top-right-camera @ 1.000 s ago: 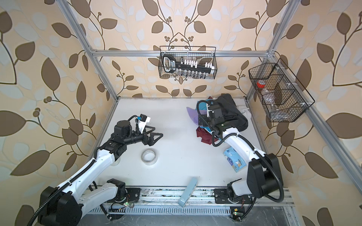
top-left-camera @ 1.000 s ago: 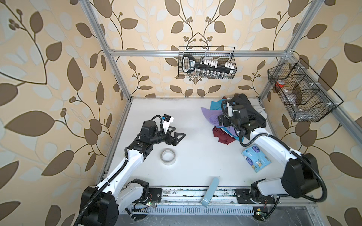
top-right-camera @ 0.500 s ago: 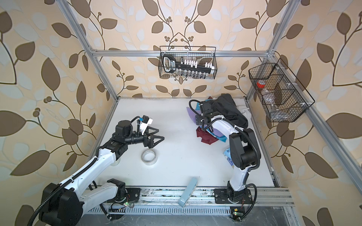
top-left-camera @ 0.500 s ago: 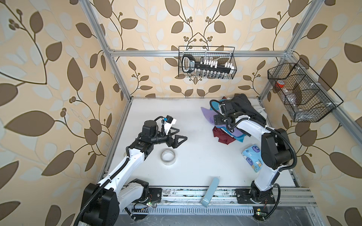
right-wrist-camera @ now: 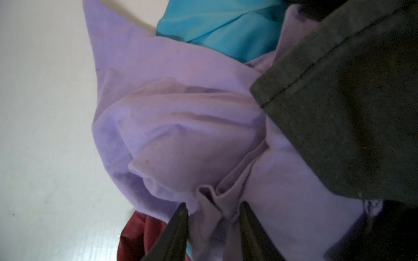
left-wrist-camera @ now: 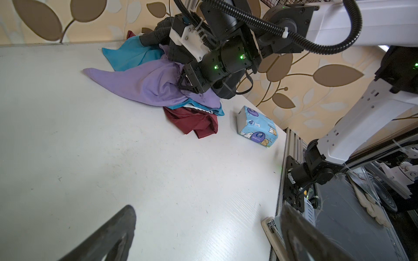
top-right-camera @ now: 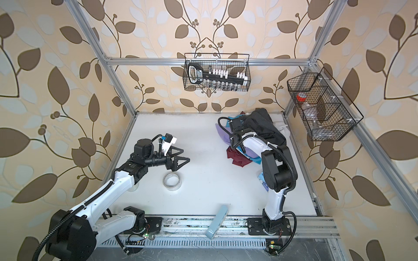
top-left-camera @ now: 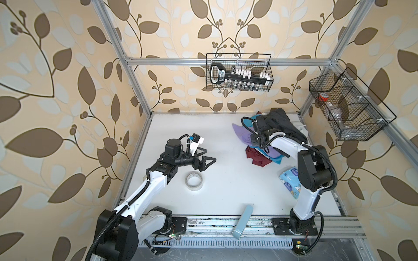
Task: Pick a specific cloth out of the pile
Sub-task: 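Grasp the lavender shirt in the pile with the right gripper while the left gripper opens, then lift the lavender shirt high out of the pile with the right gripper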
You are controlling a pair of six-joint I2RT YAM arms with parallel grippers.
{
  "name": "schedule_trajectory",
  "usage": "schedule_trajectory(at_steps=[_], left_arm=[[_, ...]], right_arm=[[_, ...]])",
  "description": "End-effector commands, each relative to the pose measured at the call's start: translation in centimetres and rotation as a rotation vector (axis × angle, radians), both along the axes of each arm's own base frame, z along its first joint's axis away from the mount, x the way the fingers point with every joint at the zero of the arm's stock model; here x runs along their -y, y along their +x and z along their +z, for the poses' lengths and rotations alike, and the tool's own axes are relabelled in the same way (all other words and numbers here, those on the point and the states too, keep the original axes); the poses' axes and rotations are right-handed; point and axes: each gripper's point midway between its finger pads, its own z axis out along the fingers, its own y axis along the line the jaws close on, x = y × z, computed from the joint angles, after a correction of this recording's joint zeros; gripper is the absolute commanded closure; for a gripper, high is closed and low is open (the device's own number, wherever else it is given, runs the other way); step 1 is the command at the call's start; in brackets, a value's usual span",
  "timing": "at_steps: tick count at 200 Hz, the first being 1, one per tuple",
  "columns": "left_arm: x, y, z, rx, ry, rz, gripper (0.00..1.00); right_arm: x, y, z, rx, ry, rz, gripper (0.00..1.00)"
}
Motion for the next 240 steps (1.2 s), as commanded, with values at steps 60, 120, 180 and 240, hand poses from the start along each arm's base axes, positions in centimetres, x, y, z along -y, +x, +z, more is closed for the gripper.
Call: schedule_trajectory(at_steps=[60,120,180,240], left_arm=[[0.3,-0.3,1.0,0.045,-0.009,-0.028,0.01],[0.3,-0.4,1.2,0.051,-0.013,-0.029,0.01],[0.3,-0.6,1.5,0.064,-0.018,-0.027,0.01],[0.3,-0.6,1.5,0.063,-0.019,-0.027,0.01]], right_arm=[[1.0,0.7,2.4,0.056,-0.053,-0.043,1.00],[3.2,0.2,11.9,0.295,-0.085,-0.112,1.00],[4.7,-0.2,18.5,0.434,-0.132,-0.157,1.00],[5.3,-1.5,26.6,0.630,-0.112,-0.180,1.00]])
